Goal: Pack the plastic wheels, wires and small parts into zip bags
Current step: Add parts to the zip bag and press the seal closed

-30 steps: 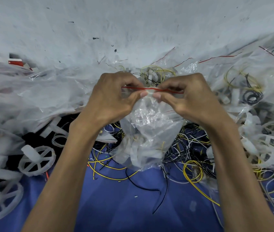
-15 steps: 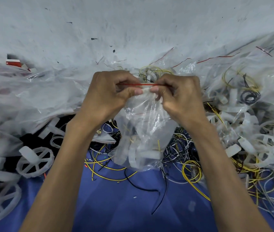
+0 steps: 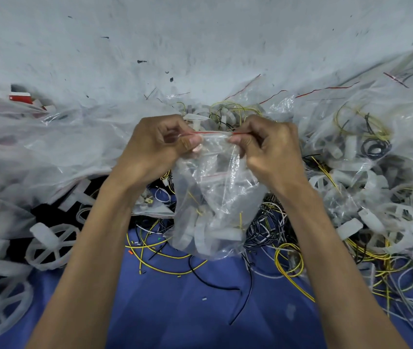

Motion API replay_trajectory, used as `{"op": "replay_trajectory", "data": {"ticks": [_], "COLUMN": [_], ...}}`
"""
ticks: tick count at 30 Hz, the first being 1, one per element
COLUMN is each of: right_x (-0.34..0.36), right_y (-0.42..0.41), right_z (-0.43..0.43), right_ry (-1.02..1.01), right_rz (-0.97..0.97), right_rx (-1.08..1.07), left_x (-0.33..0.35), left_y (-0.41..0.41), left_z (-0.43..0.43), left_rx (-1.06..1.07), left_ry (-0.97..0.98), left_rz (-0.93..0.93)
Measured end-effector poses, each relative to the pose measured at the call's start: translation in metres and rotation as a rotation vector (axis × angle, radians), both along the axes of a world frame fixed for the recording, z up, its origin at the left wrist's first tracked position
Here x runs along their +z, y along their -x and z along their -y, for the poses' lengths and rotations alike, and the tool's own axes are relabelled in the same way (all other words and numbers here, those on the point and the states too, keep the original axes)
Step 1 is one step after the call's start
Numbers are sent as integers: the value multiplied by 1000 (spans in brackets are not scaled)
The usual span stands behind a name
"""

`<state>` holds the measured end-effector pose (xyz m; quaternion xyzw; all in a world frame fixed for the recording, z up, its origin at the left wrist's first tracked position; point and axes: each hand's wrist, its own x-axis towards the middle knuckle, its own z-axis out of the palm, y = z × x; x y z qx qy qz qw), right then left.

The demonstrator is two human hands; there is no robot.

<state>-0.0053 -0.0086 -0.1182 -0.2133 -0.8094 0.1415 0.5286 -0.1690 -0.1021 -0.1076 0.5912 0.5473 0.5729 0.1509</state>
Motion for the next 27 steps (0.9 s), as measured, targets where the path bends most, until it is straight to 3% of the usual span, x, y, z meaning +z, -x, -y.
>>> {"op": "replay_trajectory", "data": {"ticks": [5,7,11,15,19,24,27], "right_x": [-8,-15,-36,-75,-101,-76,-60], "right_y": [6,11,19,15,12,10,4], "right_z": [0,-2,3,24,40,36,31], "right_ry": [35,117,225,74,274,392,386], "right_rz": [-91,-180,-375,-157,139,129,22], "right_rx": [-62,-90,-130,-170,31,127,229], "left_x": [-4,-8,-22,-32,-31,-19,-14], "left_y": [3,7,10,5,-6,-17,-11], "left_z": [-5,-8,-13,-23,-29,-27,-24], "left_rx": [15,-30,-31,138,165,156,128], "left_ry": [64,171,388,258,149,18,5], "left_rz": [0,45,-39,95,279,457,482]}}
